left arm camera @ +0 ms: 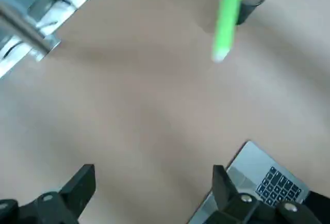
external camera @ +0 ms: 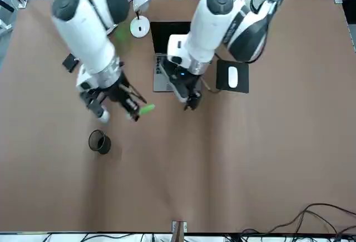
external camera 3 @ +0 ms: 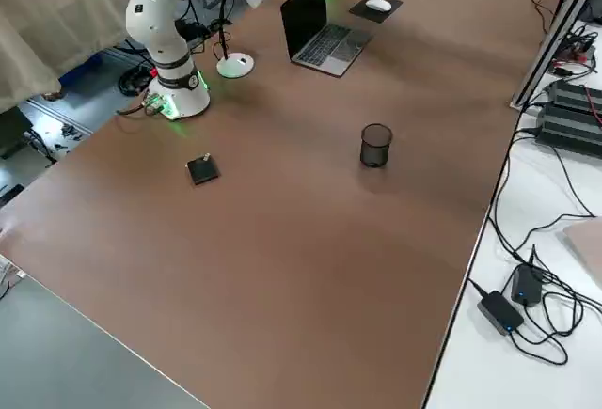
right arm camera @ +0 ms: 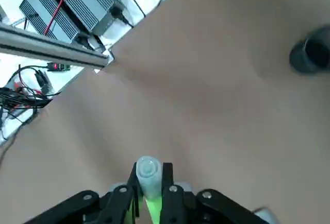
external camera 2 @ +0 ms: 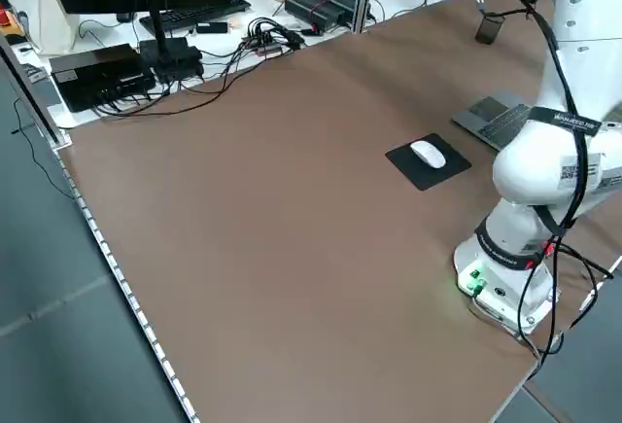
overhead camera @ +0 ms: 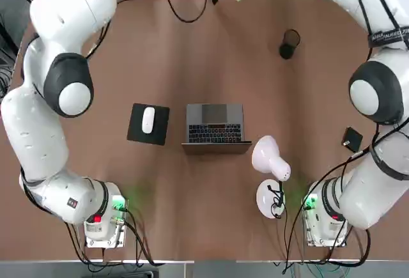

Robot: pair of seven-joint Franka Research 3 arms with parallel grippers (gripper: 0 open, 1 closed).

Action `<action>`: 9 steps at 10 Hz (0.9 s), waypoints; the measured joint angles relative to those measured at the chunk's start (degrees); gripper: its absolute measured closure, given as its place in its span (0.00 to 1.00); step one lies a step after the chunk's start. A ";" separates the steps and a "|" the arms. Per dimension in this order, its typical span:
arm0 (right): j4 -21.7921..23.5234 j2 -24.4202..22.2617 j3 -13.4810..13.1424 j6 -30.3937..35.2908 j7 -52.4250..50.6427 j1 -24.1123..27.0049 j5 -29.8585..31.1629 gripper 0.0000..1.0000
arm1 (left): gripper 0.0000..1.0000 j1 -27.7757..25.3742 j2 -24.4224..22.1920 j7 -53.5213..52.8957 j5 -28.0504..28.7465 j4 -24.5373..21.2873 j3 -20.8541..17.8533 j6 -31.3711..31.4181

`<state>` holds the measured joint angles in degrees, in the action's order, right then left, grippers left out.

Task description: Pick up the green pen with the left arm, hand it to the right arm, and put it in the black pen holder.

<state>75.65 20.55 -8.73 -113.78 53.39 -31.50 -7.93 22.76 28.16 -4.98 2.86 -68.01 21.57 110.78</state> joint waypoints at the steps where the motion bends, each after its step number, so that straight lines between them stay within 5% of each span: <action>1: 0.04 0.09 -0.01 0.56 -8.47 3.32 -0.12 0.82 | 0.00 -1.97 -0.90 4.35 0.01 0.02 -0.08 -3.13; 5: 1.97 0.20 -0.04 2.74 -39.23 11.93 -2.18 0.82 | 0.00 -11.13 -4.54 21.39 1.01 0.05 -0.23 -18.52; 9: 15.26 -1.18 0.02 -13.27 -53.48 14.37 -2.51 0.82 | 0.00 -20.68 -9.49 22.97 1.64 -0.26 -0.06 -26.50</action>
<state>90.91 19.37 -8.70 -127.05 -0.09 -17.14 -10.44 2.08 18.67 17.99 4.50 -68.27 21.51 84.28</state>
